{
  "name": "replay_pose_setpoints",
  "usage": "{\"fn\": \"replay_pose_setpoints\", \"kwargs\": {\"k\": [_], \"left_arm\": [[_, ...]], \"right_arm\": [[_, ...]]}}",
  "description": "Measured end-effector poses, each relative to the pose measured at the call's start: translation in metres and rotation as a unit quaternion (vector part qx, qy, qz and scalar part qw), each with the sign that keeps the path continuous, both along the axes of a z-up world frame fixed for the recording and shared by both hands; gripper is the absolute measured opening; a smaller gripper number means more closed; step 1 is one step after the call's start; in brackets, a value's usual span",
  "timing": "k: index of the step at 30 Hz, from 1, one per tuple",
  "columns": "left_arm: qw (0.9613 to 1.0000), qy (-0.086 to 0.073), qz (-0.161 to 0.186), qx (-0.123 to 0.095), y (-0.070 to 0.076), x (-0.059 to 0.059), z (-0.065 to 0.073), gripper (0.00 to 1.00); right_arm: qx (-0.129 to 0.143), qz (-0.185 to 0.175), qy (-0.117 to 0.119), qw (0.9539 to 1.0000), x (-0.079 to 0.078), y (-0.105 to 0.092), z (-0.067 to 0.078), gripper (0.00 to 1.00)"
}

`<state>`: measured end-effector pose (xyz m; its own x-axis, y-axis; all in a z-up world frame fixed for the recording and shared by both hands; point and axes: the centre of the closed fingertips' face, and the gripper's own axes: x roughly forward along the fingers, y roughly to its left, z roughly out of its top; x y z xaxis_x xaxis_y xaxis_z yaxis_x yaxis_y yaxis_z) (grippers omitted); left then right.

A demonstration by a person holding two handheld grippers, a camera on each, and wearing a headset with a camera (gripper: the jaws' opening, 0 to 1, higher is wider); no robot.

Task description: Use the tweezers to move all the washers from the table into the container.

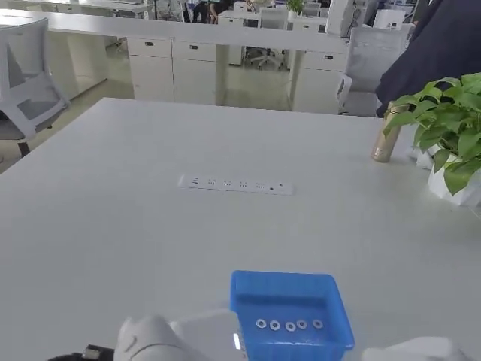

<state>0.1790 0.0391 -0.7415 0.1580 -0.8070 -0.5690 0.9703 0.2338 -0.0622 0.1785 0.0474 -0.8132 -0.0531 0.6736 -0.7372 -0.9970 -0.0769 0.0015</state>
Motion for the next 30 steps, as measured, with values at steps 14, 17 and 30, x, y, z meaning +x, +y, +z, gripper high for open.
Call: {"fn": "replay_pose_setpoints", "kwargs": {"k": [14, 17, 30], "left_arm": [[0.9977, -0.022, -0.035, 0.054, 0.002, 0.007, -0.016, 0.0], [0.9956, -0.033, -0.046, 0.074, 0.004, 0.009, -0.024, 0.0], [0.9868, -0.015, -0.058, 0.151, 0.032, 0.008, -0.067, 0.0]], "right_arm": [[-0.026, -0.019, -0.024, 0.9992, 0.015, -0.01, -0.01, 0.04], [-0.025, -0.03, -0.023, 0.999, 0.017, -0.012, -0.017, 0.04], [0.063, -0.202, 0.036, 0.9767, 0.024, -0.026, -0.004, 0.1]]}}
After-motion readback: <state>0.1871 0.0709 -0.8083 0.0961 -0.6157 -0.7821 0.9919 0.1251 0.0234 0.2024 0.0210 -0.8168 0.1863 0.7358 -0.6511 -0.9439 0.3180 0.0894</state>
